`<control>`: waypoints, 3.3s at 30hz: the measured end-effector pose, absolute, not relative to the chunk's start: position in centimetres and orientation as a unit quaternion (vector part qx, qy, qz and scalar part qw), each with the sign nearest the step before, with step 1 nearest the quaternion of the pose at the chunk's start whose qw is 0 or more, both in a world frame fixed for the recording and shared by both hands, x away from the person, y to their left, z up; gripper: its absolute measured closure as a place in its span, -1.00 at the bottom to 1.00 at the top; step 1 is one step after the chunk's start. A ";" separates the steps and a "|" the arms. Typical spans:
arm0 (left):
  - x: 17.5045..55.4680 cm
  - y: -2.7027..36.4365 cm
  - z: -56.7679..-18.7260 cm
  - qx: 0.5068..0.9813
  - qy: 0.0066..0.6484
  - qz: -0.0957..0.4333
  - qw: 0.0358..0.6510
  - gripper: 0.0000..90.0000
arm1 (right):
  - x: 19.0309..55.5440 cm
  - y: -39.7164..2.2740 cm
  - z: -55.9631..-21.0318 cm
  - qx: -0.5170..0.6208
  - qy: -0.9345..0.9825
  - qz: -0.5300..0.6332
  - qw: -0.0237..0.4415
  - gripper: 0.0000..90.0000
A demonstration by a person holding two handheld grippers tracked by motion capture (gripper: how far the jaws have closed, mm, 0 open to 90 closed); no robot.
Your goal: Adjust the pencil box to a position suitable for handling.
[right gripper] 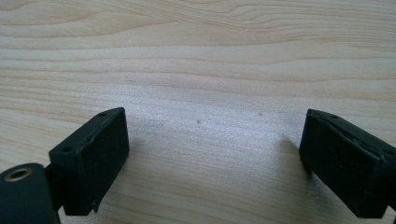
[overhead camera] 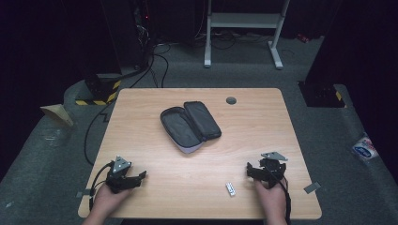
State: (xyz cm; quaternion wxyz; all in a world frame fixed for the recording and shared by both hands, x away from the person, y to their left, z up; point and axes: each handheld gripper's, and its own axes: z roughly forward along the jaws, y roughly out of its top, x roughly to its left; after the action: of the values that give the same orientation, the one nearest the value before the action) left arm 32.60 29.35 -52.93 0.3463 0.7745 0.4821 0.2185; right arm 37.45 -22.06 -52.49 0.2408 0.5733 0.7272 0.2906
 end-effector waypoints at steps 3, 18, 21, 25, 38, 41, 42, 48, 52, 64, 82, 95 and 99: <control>32.5 29.1 -52.9 0.768 0.494 0.223 0.343 -0.50 | 37.5 -22.1 -52.5 0.573 0.727 0.291 0.241 -0.83; 32.9 28.6 -52.5 0.779 0.490 0.189 0.342 -0.63 | 37.5 -22.1 -52.5 0.569 0.729 0.296 0.240 -0.76; 33.0 28.6 -52.5 0.777 0.491 0.186 0.346 -0.62 | 37.5 -22.1 -52.5 0.569 0.729 0.295 0.240 -0.76; 33.1 28.6 -52.1 0.772 0.489 0.187 0.360 -0.61 | 37.4 -22.2 -52.5 0.563 0.733 0.296 0.240 -0.75; 33.6 27.7 -51.5 0.768 0.478 0.183 0.386 -0.56 | 36.8 -22.2 -52.4 0.566 0.729 0.301 0.241 -0.65; 33.6 27.3 -51.5 0.774 0.472 0.181 0.381 -0.56 | 36.8 -22.2 -52.4 0.564 0.730 0.301 0.243 -0.65; 33.7 27.1 -51.5 0.776 0.469 0.181 0.381 -0.56 | 36.8 -22.2 -52.4 0.565 0.729 0.301 0.242 -0.65; 34.0 26.3 -51.4 0.775 0.463 0.183 0.390 -0.52 | 36.8 -22.2 -52.4 0.565 0.729 0.301 0.242 -0.64; 34.2 25.6 -51.2 0.777 0.456 0.189 0.390 -0.48 | 36.8 -22.2 -52.4 0.563 0.730 0.301 0.243 -0.64; 35.2 22.9 -49.9 0.789 0.430 0.195 0.394 -0.45 | 36.7 -22.2 -52.4 0.565 0.729 0.302 0.241 -0.62; 38.6 18.0 -47.0 0.809 0.397 0.183 0.394 -0.50 | 36.8 -22.2 -52.4 0.559 0.733 0.304 0.241 -0.60; 40.6 15.0 -46.8 0.819 0.376 0.175 0.397 -0.40 | 36.8 -22.2 -52.4 0.558 0.733 0.305 0.241 -0.59; 41.3 14.5 -46.5 0.821 0.373 0.174 0.396 -0.35 | 36.8 -22.2 -52.4 0.558 0.733 0.305 0.241 -0.58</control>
State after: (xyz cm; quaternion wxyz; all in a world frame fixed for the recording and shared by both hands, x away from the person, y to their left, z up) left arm 41.26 14.53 -46.45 0.3958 0.8209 0.3728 0.1744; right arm 36.80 -22.23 -52.42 0.2410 0.5581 0.7332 0.3048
